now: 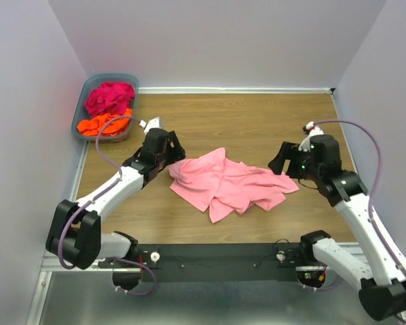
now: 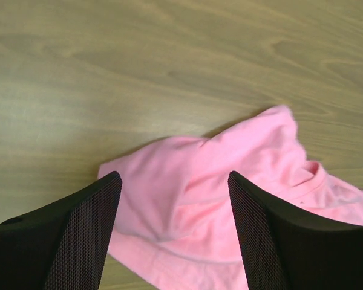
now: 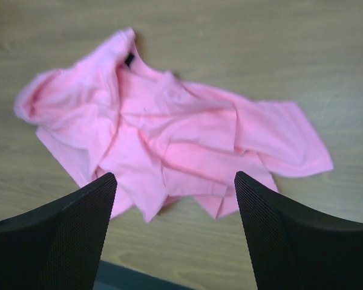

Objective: Fold and stack the t-shirts
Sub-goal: Flatten the tshirt out, then fold the tshirt

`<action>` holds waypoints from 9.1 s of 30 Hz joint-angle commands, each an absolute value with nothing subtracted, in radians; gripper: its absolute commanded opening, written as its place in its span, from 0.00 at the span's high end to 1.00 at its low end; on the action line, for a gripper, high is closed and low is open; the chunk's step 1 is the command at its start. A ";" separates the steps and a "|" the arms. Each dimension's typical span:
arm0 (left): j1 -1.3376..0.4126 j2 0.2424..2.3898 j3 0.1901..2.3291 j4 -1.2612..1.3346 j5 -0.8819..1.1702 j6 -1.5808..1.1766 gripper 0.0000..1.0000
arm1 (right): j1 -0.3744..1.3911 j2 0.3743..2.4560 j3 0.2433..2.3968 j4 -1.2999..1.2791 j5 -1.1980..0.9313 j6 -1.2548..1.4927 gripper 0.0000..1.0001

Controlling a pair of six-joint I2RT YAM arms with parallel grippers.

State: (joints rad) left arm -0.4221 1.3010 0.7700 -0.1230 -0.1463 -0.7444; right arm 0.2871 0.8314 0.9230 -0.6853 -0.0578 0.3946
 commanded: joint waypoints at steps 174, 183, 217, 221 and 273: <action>-0.158 1.331 1.000 -0.394 0.295 -0.384 1.00 | 0.110 1.519 0.766 -0.565 0.259 0.610 0.43; -0.156 1.328 0.991 -0.390 0.282 -0.388 1.00 | 0.110 1.577 0.724 -0.526 0.204 0.609 0.68; -0.008 1.163 1.824 -0.190 0.100 -0.597 1.00 | 0.097 1.267 1.961 -0.620 0.663 0.129 0.99; -0.008 1.023 1.812 -0.288 0.008 -0.507 1.00 | 0.097 1.088 1.867 -0.617 0.591 0.078 0.99; -0.051 2.134 1.783 -0.143 0.244 -0.577 1.00 | 0.032 2.074 1.540 -0.078 0.443 -0.034 0.99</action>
